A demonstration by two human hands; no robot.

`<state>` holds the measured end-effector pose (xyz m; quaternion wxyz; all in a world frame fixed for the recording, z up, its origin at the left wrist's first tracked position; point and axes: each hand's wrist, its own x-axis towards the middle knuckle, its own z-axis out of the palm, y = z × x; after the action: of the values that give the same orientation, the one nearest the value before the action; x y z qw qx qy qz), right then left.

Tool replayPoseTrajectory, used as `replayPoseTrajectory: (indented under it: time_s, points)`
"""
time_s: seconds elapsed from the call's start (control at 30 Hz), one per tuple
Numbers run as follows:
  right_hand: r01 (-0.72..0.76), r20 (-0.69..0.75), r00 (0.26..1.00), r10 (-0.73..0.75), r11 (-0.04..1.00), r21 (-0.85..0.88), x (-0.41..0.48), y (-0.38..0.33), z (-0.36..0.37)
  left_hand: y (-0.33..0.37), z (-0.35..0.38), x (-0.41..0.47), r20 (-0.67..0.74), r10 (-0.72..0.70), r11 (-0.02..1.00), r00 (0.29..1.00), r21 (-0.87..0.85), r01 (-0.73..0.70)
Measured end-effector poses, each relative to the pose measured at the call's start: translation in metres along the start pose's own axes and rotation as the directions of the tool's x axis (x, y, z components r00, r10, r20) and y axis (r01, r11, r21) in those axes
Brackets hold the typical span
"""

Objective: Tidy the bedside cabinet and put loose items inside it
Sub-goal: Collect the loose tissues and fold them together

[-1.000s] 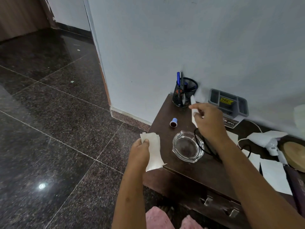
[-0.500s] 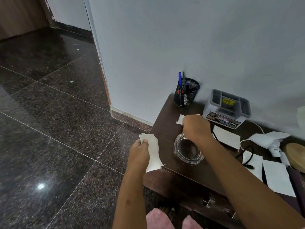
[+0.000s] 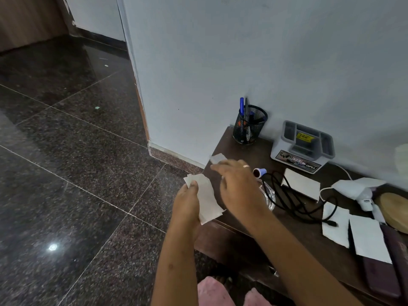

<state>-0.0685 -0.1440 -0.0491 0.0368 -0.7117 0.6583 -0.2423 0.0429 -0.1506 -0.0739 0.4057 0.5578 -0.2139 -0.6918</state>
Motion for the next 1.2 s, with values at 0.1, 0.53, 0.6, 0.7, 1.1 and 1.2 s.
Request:
replayPoseTrajectory:
  time_s: [0.1, 0.53, 0.6, 0.7, 1.1, 1.2]
  points:
    - [0.019, 0.080, 0.997, -0.022, 0.999, 0.032, -0.017, -0.018, 0.004, 0.002, 0.000, -0.001, 0.003, -0.034, 0.985, 0.999, -0.166, 0.034]
    - [0.036, 0.074, 0.996, -0.054, 0.975, 0.219, -0.027, -0.035, 0.008, 0.001, -0.002, -0.002, 0.177, -0.021, 0.961, 0.984, -0.268, 0.069]
    - [0.058, 0.033, 0.997, -0.067, 0.972, 0.228, -0.028, -0.037, 0.008, 0.002, -0.003, -0.003, 0.193, -0.018, 0.965, 0.981, -0.255, 0.068]
    - [0.075, -0.001, 0.997, -0.077, 0.971, 0.227, -0.029, -0.039, 0.010, 0.003, -0.003, -0.005, 0.206, -0.019, 0.968, 0.978, -0.243, 0.070]
    - [-0.189, 0.234, 0.972, 0.030, 0.694, 0.695, -0.028, -0.016, -0.007, 0.005, 0.002, -0.008, 0.304, -0.006, 0.963, 0.953, -0.256, 0.088]
    - [-0.266, 0.168, 0.961, 0.218, 0.571, 0.777, -0.020, 0.019, -0.032, 0.003, 0.004, -0.008, 0.268, -0.022, 0.967, 0.963, -0.240, 0.088]
